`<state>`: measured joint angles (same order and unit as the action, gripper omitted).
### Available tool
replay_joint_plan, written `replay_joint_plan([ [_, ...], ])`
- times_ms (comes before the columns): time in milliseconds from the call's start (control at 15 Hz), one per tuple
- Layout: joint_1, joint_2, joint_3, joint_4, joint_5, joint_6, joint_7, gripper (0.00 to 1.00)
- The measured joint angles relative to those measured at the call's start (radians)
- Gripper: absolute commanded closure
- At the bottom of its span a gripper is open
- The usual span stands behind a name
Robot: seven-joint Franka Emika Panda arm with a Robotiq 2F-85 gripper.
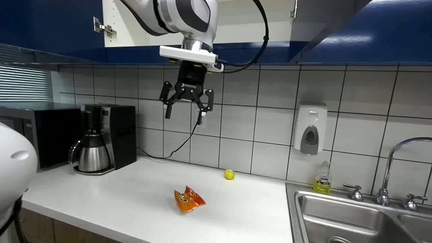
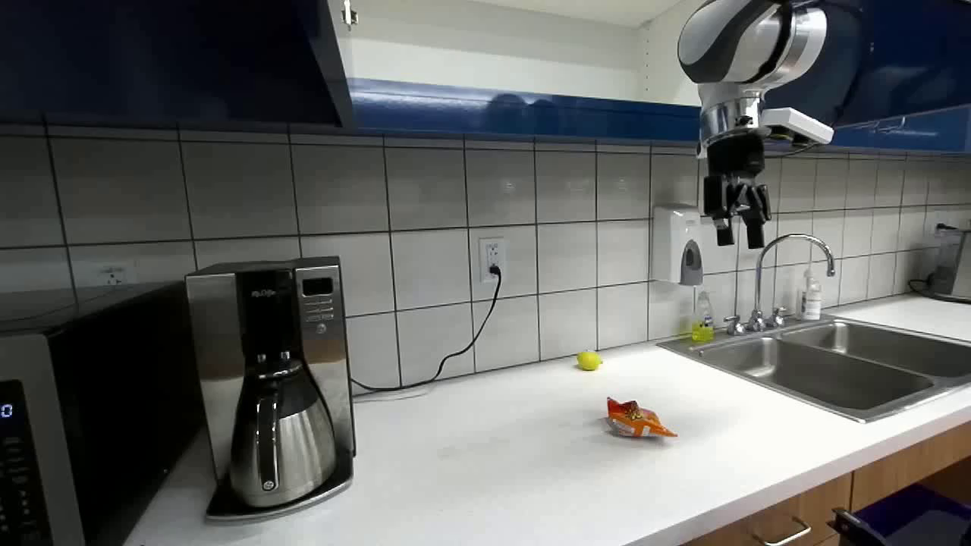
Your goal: Put the orange packet in the top cabinet
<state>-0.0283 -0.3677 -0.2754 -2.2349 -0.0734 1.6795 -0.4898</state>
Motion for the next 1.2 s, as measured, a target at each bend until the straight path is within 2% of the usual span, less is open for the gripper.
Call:
replay_joint_plan([
  [667,-0.001,0.011,0.001,-0.005,0.009,0.009,0.007,0.00],
  [1200,0.000,0.155,0.048,-0.016,0.063,0.082,0.106,0.00],
])
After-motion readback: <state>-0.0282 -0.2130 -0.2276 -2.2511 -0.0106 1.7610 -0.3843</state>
